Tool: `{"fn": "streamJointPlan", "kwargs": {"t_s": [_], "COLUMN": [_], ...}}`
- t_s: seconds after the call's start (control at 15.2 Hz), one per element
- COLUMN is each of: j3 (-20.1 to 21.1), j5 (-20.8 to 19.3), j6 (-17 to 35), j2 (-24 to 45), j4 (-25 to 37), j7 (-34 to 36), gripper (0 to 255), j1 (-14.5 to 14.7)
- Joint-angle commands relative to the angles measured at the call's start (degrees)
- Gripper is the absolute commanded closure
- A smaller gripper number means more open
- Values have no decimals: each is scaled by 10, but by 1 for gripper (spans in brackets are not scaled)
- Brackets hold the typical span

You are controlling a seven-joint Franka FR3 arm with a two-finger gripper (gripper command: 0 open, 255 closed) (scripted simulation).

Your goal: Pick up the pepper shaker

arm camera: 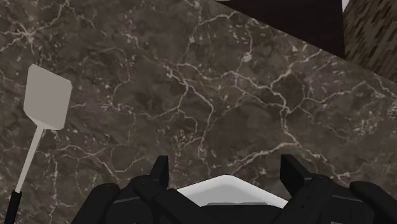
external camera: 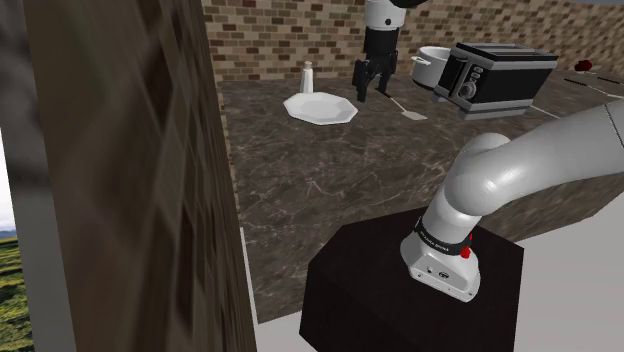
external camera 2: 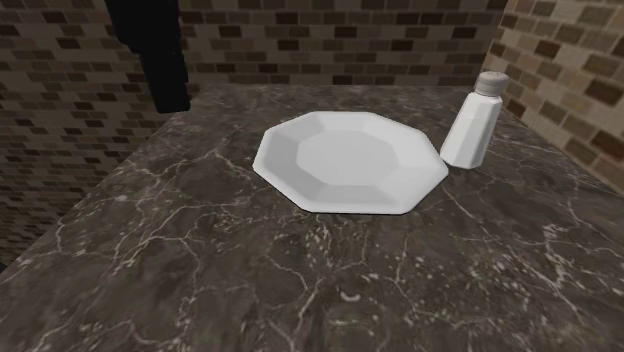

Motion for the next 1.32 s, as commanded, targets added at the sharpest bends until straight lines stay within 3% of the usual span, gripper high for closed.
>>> {"fn": "streamJointPlan", "kwargs": {"t_s": [0.0, 0.66, 1.25], "j3": [0, -49, -76], "j5": [0, -13, 15], "j6": [0, 79, 92], "j2": [0, 217, 414], "j4": [0, 161, 364], "j7": [0, -80, -157], "gripper": [0, 0, 0], "j1": [0, 5, 4]}}
